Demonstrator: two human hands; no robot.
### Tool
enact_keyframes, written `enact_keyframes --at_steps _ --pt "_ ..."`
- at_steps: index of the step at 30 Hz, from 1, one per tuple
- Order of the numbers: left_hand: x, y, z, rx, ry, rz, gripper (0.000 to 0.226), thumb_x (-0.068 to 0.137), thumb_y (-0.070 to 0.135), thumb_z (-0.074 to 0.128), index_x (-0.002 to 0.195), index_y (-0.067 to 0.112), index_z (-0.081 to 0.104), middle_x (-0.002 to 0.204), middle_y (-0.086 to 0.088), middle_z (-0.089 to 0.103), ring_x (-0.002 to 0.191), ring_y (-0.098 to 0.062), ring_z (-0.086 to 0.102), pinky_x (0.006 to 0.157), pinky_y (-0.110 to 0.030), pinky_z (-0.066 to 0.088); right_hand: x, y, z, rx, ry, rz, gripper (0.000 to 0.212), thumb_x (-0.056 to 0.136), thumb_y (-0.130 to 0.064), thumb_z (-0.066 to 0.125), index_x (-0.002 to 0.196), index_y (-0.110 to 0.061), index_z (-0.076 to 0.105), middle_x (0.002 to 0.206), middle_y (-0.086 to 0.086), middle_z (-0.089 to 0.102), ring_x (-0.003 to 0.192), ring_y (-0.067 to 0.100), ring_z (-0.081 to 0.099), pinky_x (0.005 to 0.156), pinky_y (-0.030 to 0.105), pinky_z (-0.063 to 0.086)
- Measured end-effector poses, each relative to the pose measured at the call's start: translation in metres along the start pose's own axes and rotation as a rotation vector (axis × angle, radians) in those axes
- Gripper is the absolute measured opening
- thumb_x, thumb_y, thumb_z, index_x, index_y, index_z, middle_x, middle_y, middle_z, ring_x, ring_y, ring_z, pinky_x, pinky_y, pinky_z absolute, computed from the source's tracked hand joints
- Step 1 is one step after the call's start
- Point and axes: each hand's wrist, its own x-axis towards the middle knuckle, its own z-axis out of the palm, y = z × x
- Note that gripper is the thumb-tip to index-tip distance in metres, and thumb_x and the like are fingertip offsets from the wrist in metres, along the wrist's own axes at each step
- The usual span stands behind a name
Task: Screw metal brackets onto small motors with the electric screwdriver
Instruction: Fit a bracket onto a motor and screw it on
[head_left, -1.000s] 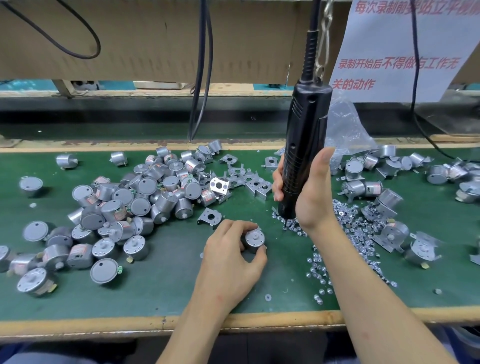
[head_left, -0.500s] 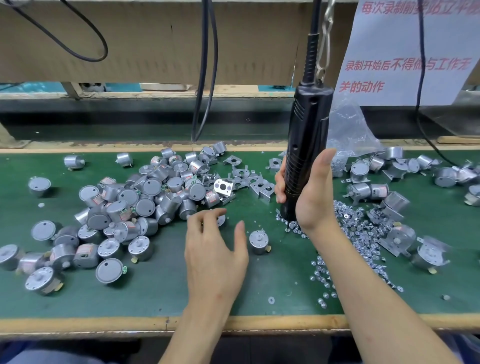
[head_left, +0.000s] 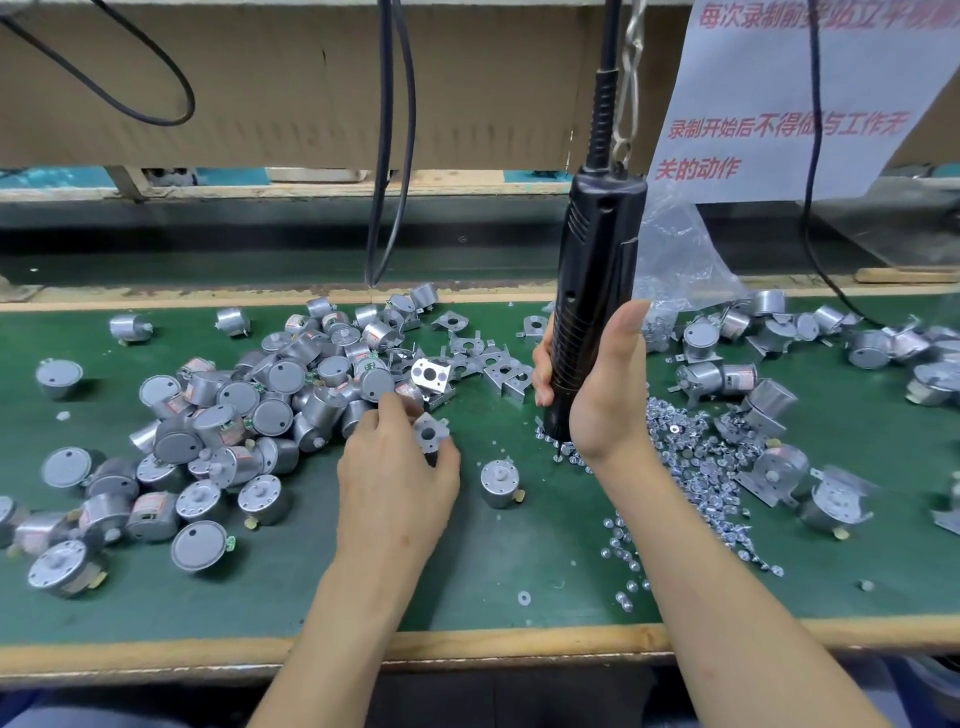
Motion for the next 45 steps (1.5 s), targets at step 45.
enact_keyframes --at_steps 45 --pt "-0.022 -0.023 0.009 -0.375 -0.308 0.326 0.043 0.077 0.030 0.084 0.113 0.036 0.062 0.101 0.022 0.062 0.084 -0.004 0.060 0.069 -0.007 0.039 -0.004 -0.030 0.024 0.071 -0.136 -0.024 0.079 0.062 -0.099 0.037 0.068 -0.022 0.057 0.056 0.003 0.050 0.045 0.023 0.043 0.049 0.036 0.036"
